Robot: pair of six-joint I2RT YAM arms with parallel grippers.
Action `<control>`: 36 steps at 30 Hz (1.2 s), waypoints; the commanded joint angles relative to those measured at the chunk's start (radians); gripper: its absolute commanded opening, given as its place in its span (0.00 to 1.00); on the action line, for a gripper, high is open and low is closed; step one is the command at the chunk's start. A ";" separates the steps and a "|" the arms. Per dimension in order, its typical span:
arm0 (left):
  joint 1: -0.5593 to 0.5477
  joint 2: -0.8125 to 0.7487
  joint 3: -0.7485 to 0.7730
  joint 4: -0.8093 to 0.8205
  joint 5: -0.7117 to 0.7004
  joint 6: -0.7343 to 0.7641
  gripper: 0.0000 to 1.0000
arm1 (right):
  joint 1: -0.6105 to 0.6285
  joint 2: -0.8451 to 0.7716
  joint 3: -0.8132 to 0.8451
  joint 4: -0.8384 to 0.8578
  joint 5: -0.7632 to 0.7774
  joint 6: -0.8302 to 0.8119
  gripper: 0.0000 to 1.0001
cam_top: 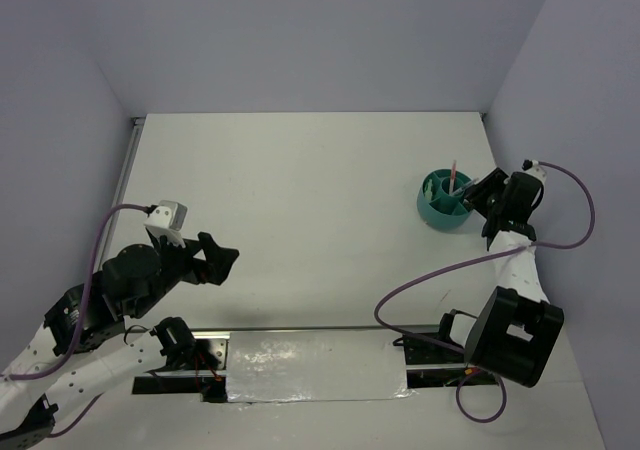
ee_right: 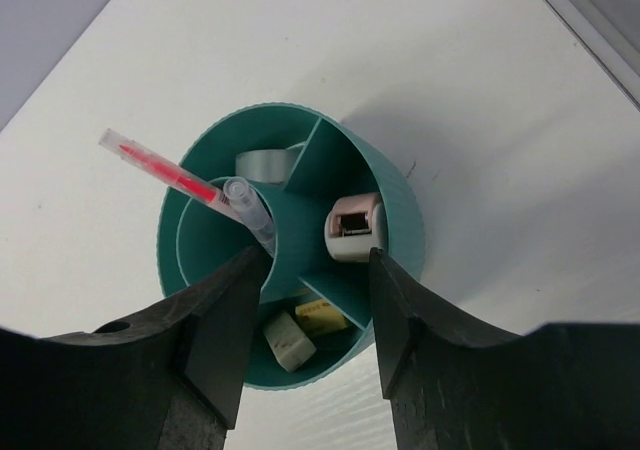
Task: Sort the stationery into containers
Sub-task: Place the stapler in the storage box, then reset both arms
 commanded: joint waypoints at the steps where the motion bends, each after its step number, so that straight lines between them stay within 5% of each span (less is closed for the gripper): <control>1: -0.007 -0.008 -0.002 0.046 -0.004 0.025 0.99 | -0.008 -0.049 0.050 -0.004 0.015 0.013 0.55; 6: -0.007 0.001 0.003 0.029 -0.043 0.004 0.99 | -0.003 -0.230 0.062 -0.087 0.001 0.040 0.56; 9: -0.001 0.043 0.031 -0.023 -0.125 -0.039 0.99 | 0.032 -0.370 0.067 -0.188 0.041 0.059 0.67; 10: 0.013 0.066 0.053 -0.041 -0.180 -0.062 0.99 | 0.058 -0.434 0.062 -0.220 0.050 0.044 0.94; 11: 0.022 0.073 0.061 -0.055 -0.205 -0.070 0.99 | 0.133 -0.462 0.061 -0.234 0.064 0.031 1.00; 23: 0.047 0.127 0.210 -0.296 -0.639 -0.185 0.99 | 0.639 -0.674 0.454 -0.783 0.442 -0.150 1.00; 27: 0.047 0.120 0.261 -0.316 -0.621 -0.170 0.99 | 0.646 -0.661 0.619 -1.010 0.407 -0.256 1.00; 36: 0.047 0.012 0.362 -0.402 -0.508 -0.179 0.99 | 0.713 -0.795 0.651 -1.095 0.286 -0.272 1.00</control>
